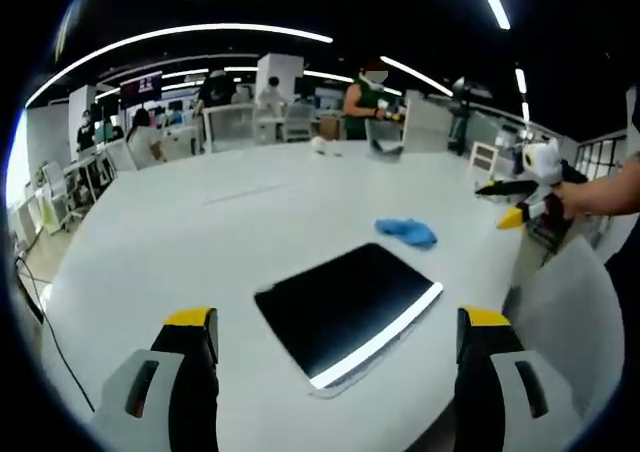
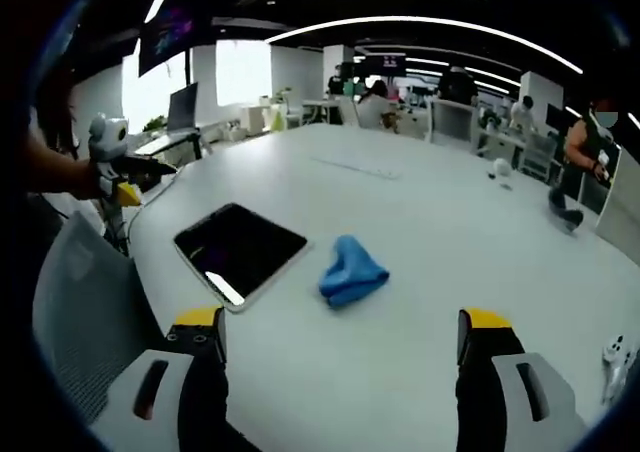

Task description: Wipe the mirror surface with the cleaning cloth until all visible marks leave the cleaned area.

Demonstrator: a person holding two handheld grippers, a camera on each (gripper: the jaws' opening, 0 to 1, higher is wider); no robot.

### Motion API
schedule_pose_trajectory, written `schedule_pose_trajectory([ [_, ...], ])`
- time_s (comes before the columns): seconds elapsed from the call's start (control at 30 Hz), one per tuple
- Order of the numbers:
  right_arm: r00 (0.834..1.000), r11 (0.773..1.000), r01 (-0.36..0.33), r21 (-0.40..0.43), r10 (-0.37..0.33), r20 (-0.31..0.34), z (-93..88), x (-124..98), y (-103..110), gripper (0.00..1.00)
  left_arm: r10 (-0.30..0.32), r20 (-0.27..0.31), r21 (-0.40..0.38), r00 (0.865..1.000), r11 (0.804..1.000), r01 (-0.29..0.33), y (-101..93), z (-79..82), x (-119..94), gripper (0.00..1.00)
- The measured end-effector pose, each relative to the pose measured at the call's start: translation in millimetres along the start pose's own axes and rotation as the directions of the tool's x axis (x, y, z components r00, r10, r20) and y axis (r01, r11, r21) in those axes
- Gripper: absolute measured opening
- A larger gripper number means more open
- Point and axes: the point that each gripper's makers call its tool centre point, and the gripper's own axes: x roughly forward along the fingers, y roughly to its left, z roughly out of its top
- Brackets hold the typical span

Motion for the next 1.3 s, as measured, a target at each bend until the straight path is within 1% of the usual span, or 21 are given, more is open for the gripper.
schedule_pose_trajectory([
  [0.07,1.000,1.000,-0.006,-0.012,0.006,0.000,6.7,2,-3,0.94,0.001,-0.012,0.010,1.000,1.000,-0.001,-4.3,-6.9,3,1.00],
  [0.13,1.000,0.999,-0.015,-0.028,0.015,0.004,12.3,6,-5,0.94,-0.006,-0.004,-0.004,1.000,1.000,0.006,-9.4,-8.7,6,1.00],
  [0.3,0.999,0.998,-0.032,-0.054,0.032,-0.002,22.2,19,-7,0.93,-0.030,-0.017,-0.018,0.999,0.999,0.029,-24.1,-16.9,14,1.00],
  [0.4,0.999,0.997,-0.042,-0.067,0.042,0.004,31.0,26,-8,0.91,-0.028,-0.025,-0.022,0.999,0.999,0.028,-28.5,-21.1,17,1.00],
  [0.43,0.999,0.997,-0.043,-0.069,0.044,0.004,31.7,27,-8,0.91,-0.019,-0.041,-0.023,0.999,1.000,0.018,-29.1,-25.5,19,1.00],
  [0.47,0.999,0.996,-0.046,-0.074,0.046,0.001,32.7,30,-9,0.90,-0.004,-0.054,-0.007,0.999,1.000,0.003,-28.0,-28.7,19,1.00],
  [0.53,0.999,0.996,-0.053,-0.077,0.052,-0.008,33.2,35,-9,0.88,-0.005,-0.052,-0.005,0.999,1.000,0.005,-30.1,-30.6,20,1.00],
  [0.67,0.998,0.995,-0.067,-0.078,0.066,-0.017,33.8,44,-8,0.85,-0.004,-0.065,0.005,0.998,1.000,0.004,-29.6,-33.5,17,1.00],
  [0.83,0.997,0.995,-0.076,-0.069,0.074,-0.027,33.8,55,-7,0.79,-0.027,-0.072,-0.007,0.997,1.000,0.027,-36.2,-41.1,13,1.00],
  [0.9,0.997,0.994,-0.072,-0.086,0.068,-0.041,31.5,60,-10,0.75,-0.019,-0.069,-0.027,0.997,0.999,0.017,-34.4,-42.4,15,1.00],
  [1.03,0.996,0.993,-0.074,-0.097,0.069,-0.052,29.1,71,-11,0.70,-0.005,-0.084,-0.022,0.996,1.000,0.003,-29.9,-47.1,16,1.00],
  [1.17,0.995,0.994,-0.081,-0.075,0.076,-0.059,27.1,83,-12,0.65,0.004,-0.081,-0.017,0.997,1.000,-0.005,-29.8,-47.2,14,1.00],
  [1.27,0.994,0.990,-0.077,-0.114,0.068,-0.080,20.8,93,-15,0.51,-0.002,-0.085,-0.016,0.996,1.000,0.000,-31.3,-48.7,14,1.00],
  [1.3,0.994,0.991,-0.079,-0.112,0.069,-0.087,19.3,96,-14,0.49,0.000,-0.090,-0.010,0.996,1.000,-0.001,-31.2,-49.5,14,1.00],
])
